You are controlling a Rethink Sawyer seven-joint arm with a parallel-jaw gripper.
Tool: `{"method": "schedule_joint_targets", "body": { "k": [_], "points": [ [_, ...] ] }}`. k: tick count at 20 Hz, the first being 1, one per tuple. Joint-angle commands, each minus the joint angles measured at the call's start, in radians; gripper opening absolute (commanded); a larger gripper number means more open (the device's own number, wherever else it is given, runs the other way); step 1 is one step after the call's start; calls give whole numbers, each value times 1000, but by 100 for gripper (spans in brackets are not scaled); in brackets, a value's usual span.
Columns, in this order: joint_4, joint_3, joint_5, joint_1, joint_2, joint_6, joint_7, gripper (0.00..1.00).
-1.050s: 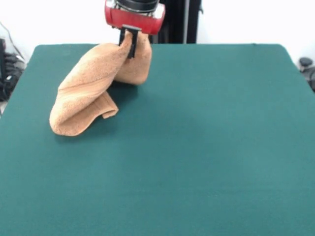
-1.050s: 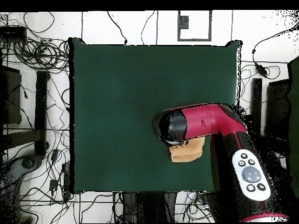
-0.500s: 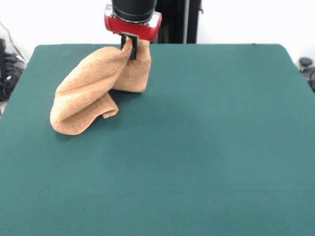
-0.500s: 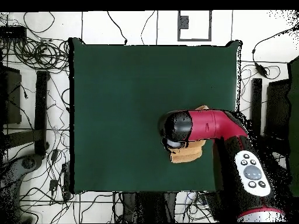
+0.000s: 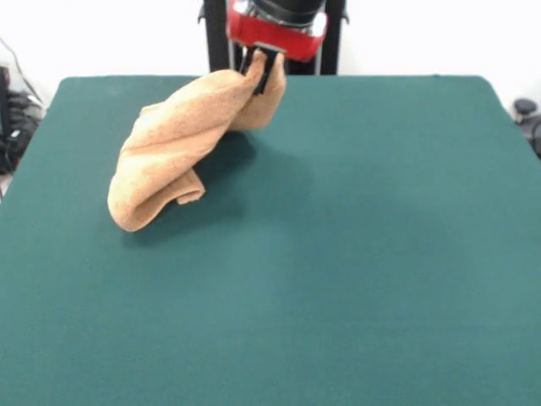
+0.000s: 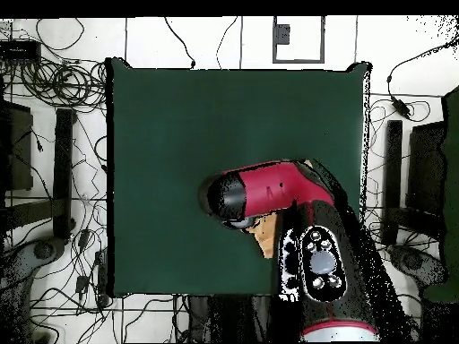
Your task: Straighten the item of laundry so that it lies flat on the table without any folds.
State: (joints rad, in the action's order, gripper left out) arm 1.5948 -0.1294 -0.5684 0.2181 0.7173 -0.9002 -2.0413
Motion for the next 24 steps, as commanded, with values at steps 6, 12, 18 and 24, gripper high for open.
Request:
{"method": "schedule_joint_targets", "body": {
  "k": [6, 12, 18, 24],
  "points": [
    [-55, 100, -51, -105, 4, -2, -163, 0],
    [-56, 125, -31, -121, -9, 12, -174, 0],
    [-54, 147, -8, -149, -11, 2, -191, 0],
    [-66, 200, -11, -223, -21, -3, -276, 0]
  ]
}}
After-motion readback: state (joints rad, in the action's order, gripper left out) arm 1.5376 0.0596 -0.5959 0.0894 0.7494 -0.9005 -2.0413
